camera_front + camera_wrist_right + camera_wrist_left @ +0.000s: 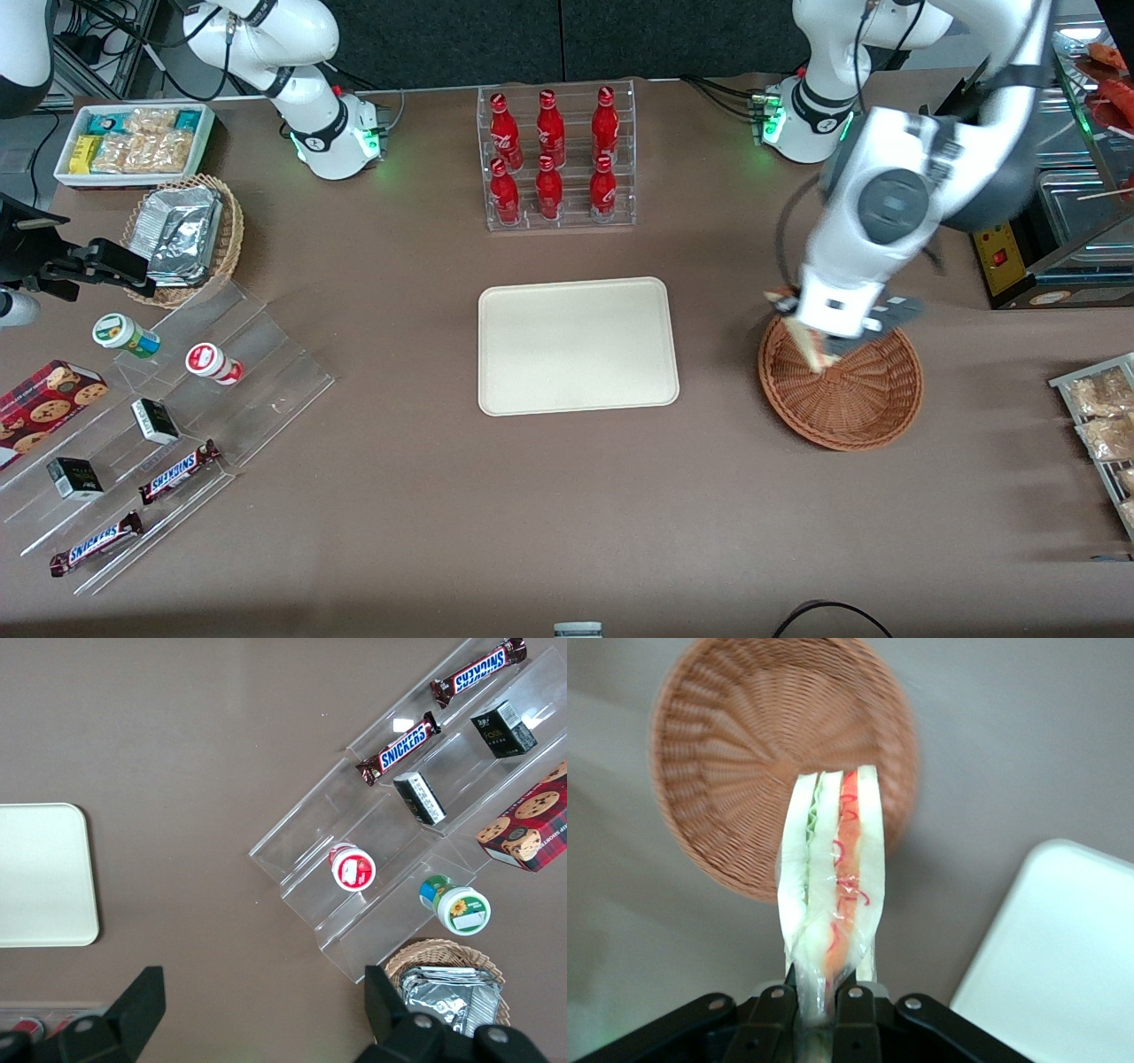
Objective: Place sandwich from basket to tray
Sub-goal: 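Lift the sandwich out of the basket and carry it over the tray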
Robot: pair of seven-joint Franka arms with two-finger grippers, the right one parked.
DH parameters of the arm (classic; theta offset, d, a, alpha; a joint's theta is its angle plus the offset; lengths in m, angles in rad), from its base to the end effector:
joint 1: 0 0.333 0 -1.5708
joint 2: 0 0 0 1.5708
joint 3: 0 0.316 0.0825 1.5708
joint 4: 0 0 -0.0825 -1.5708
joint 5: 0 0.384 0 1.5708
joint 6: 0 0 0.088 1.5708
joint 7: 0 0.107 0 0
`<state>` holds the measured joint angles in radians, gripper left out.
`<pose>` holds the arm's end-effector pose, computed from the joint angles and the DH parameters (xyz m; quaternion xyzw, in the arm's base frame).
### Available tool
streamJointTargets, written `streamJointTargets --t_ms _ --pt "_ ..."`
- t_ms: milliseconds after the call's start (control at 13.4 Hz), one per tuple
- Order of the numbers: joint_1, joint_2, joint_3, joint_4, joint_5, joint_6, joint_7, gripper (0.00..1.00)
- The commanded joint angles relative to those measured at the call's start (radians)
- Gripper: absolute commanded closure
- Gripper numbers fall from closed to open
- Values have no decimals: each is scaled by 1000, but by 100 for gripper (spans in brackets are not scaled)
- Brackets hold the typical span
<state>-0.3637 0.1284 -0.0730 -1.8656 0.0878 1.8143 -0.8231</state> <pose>0.5236 -0.2350 0.4328 -0.9795 -0.1769 0.0506 0.0824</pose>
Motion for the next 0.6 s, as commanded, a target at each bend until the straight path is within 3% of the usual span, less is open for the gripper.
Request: streamJointTargets --t_ms 0,298,521 --pt "-117 51 9 57 -37 -15 5 100" --pt "-231 241 9 239 -126 -9 4 100" --pt "-293 338 9 321 -152 52 4 100"
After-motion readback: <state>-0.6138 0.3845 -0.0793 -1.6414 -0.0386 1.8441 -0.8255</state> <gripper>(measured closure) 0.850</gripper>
